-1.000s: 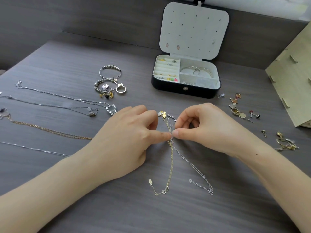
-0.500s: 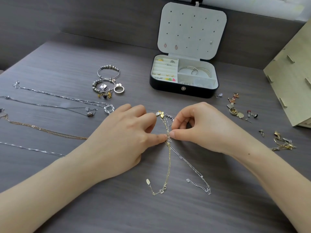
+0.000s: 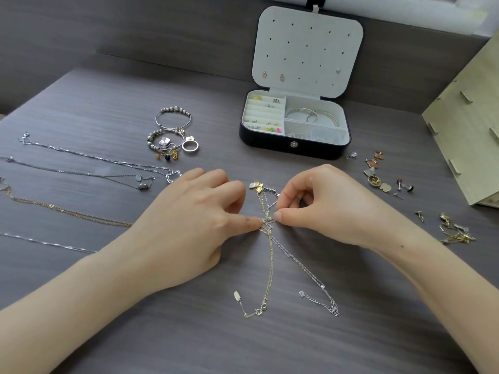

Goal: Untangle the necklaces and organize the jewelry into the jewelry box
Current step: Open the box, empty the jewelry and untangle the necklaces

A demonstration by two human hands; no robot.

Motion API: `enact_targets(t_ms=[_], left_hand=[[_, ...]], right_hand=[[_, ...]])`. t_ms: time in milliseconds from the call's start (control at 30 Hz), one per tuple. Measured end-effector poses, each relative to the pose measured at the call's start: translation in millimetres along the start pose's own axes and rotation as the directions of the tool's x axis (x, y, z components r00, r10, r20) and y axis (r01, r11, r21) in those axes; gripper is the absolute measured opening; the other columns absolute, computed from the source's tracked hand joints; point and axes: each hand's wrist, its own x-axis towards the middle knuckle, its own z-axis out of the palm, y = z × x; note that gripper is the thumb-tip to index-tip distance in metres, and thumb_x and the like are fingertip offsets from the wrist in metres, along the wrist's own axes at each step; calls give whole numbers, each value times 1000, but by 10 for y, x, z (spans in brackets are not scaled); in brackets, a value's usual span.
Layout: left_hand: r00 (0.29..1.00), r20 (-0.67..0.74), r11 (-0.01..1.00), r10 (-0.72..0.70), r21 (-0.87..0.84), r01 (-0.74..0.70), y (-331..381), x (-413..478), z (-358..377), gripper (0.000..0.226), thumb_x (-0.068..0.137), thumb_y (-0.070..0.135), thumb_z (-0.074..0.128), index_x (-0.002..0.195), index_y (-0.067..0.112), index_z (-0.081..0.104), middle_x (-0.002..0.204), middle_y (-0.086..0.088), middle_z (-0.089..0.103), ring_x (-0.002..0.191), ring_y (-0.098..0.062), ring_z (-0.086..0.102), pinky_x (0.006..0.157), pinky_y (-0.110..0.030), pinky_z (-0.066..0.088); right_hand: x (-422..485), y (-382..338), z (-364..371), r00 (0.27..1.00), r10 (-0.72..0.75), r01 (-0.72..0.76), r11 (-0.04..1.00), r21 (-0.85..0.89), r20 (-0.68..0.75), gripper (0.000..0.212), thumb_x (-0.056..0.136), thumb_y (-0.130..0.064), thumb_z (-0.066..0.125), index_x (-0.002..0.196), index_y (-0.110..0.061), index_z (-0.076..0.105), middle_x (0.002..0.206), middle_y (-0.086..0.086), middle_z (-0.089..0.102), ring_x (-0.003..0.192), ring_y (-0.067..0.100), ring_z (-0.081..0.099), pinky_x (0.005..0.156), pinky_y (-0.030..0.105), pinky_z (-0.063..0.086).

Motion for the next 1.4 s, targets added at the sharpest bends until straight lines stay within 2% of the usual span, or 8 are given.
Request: enact_targets(t_ms=[167,267,433,600,833,1133,1233,1400], left_hand=[[1000,-13,999,-12,-37,11,-9,-18,-7,58,64,9,27,92,25,75,75,-2,57,61,-25,49,50,-33,40],[999,-28,998,-27,-61,25,-15,-23,-12,56,64,8,27,90,24,74,76,-2,57,61,-25,48,51,-32,40],[999,-29,998,-24,-52,23,-22,11,7,58,64,9,27,94,25,74,75,-3,57,60,-25,49,50,-32,39],[1000,-14,999,-2,-41,2,-29,38,52,57,64,10,28,94,26,74,75,-2,57,59,-25,49,50,-30,38],[1000,-23,999,-14,-52,13,-25,44,55,59,64,10,27,94,25,75,73,-3,57,59,-25,50,49,-32,39],[999,-44,998,-23,-53,21,-22,51,40,57,65,8,27,93,22,75,74,-4,58,60,-26,51,48,-35,42],[999,-37,1000,-6,-26,5,-16,78,40,57,64,10,27,94,24,74,73,-3,58,59,-25,50,49,-32,39],[1000,-23,1000,10,-1,-10,-12,107,32,55,64,11,28,91,23,74,72,-3,58,59,-25,51,51,-30,36]], right_hand=[[-1,8,-4,1000,-4,3,1000,1,8,8,77,-20,71,70,-19,69,54,-10,57,45,-3,48,46,8,34],[2,15,8,1000,-10,10,1000,23,-5,14,78,-29,73,69,-19,69,49,-11,55,44,-2,46,47,10,35],[14,24,58,999,-4,3,1000,-26,-46,21,73,-42,73,66,-23,66,54,-11,57,48,-2,48,52,16,34],[34,32,80,995,14,-18,999,-44,-98,20,75,-38,72,63,-26,64,58,-10,58,54,2,48,58,23,36],[57,68,140,981,24,-35,998,-54,-193,22,75,-45,72,63,-28,62,60,-12,58,60,4,47,61,25,36],[53,71,104,991,11,-8,1000,19,-135,14,76,-33,71,66,-25,65,58,-12,59,53,1,49,62,25,41],[54,66,100,994,15,-10,999,45,-104,12,74,-32,72,67,-24,66,58,-12,60,54,0,51,63,27,44],[59,79,107,996,0,4,999,36,-87,10,73,-29,73,68,-24,66,56,-12,59,50,-1,49,60,25,39]])
